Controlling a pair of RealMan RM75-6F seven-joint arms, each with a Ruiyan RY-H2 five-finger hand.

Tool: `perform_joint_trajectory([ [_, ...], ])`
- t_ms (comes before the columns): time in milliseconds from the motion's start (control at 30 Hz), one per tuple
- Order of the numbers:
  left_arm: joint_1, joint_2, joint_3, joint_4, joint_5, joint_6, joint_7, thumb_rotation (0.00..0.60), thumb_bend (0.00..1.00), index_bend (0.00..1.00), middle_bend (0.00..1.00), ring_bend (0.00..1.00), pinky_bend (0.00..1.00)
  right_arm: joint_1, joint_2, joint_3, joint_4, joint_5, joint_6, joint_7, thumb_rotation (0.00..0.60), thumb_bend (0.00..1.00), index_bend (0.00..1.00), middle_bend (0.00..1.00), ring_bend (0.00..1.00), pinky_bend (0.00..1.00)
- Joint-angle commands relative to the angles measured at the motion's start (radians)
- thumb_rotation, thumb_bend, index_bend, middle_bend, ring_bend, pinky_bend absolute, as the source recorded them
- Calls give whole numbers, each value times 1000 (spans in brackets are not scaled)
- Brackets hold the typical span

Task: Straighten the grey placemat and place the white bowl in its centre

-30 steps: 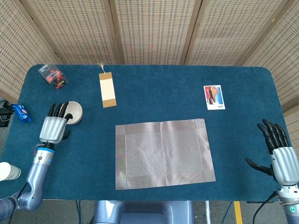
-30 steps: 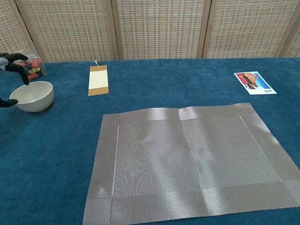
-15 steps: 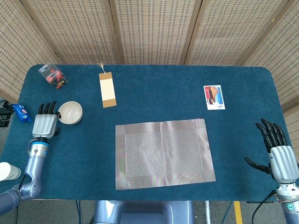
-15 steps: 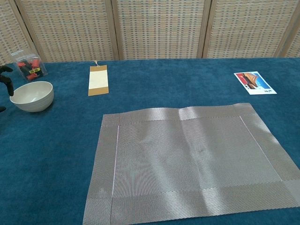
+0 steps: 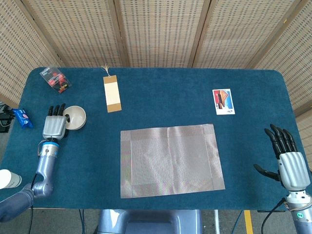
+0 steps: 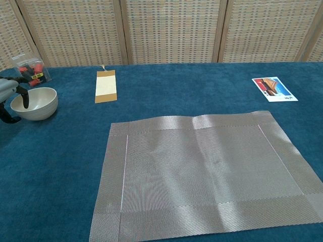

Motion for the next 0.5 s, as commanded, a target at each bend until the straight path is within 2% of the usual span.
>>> perform_joint_trajectory([
  [33,-18,-26,-5,31,12,-14,-10,600,338,442,0,0,0,0,-1,0,1,0,0,0,600,123,73,0,0,0],
  [133,-27,-42,-2,50,23,-23,-9,600,377,489,0,0,0,1,-2,0,2,0,0,0,600,122,73,0,0,0],
  [300,-36,-79,2,99,28,-41,-4,600,604,599,0,0,0,1,-2,-1,3,-6,3,1,600,122,73,0,0,0],
  [433,-35,-100,5,126,39,-30,-2,600,649,728,0,0,0,1,-2,-1,3,-7,5,3,600,121,73,0,0,0],
  [500,-34,-109,4,137,51,-8,-9,600,657,762,0,0,0,1,-1,-1,3,-8,6,6,600,121,72,0,0,0],
])
